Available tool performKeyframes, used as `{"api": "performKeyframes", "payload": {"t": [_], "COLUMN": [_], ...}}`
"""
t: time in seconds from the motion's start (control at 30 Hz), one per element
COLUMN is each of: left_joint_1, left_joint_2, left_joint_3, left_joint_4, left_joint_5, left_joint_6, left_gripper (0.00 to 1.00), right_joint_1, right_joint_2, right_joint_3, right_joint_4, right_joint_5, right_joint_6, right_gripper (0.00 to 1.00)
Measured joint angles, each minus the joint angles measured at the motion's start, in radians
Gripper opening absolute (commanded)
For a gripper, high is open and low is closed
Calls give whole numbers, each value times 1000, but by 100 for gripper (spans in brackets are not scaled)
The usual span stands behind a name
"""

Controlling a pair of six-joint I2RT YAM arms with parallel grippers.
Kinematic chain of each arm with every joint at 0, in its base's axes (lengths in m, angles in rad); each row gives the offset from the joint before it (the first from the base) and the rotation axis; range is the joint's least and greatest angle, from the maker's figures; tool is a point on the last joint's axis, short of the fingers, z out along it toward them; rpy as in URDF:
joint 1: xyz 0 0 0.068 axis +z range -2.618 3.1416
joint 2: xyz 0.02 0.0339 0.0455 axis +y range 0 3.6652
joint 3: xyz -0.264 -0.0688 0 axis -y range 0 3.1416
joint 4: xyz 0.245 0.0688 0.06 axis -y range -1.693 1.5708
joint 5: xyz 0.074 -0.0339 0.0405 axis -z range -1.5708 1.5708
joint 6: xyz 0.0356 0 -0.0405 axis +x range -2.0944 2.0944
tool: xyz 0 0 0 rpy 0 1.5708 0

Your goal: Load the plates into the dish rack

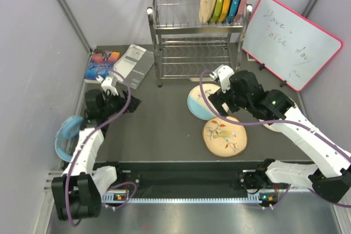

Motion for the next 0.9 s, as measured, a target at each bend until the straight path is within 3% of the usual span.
{"api": "performKeyframes", "payload": {"t": [0.07, 0.1, 0.13, 0.17, 0.23, 0.43, 0.6, 0.9], "left_joint_1": [-55, -135, -198, -277, -342, -366, -365, -349], "left_joint_2": [8, 65, 126, 181, 158, -161, -159, -49], "left_joint_3": [-88, -8, 78, 216, 344, 138, 127, 146], "left_joint_4": [57, -208, -307, -366, -343, -390, -399, -244], "left_joint_5": [-40, -41, -35, -39, -56, -202, -246, -164], "left_joint_6": [145, 233, 304, 399, 536, 745, 682, 287], "left_gripper": [99, 99, 99, 99, 99, 99, 99, 99], "right_joint_1": [0, 0, 0, 0, 0, -1, -3, -76], "right_joint_2": [1, 3, 5, 10, 27, 72, 78, 51], "right_joint_3": [0, 0, 0, 1, 11, 39, 39, -12], "right_joint_4": [12, 13, 14, 14, 12, 26, 38, 59], "right_joint_5": [0, -1, -1, -2, -5, -6, -19, -65], "right_joint_6": [1, 1, 2, 4, 5, 7, 19, 54], "right_gripper": [100, 100, 100, 100, 100, 100, 100, 100]}}
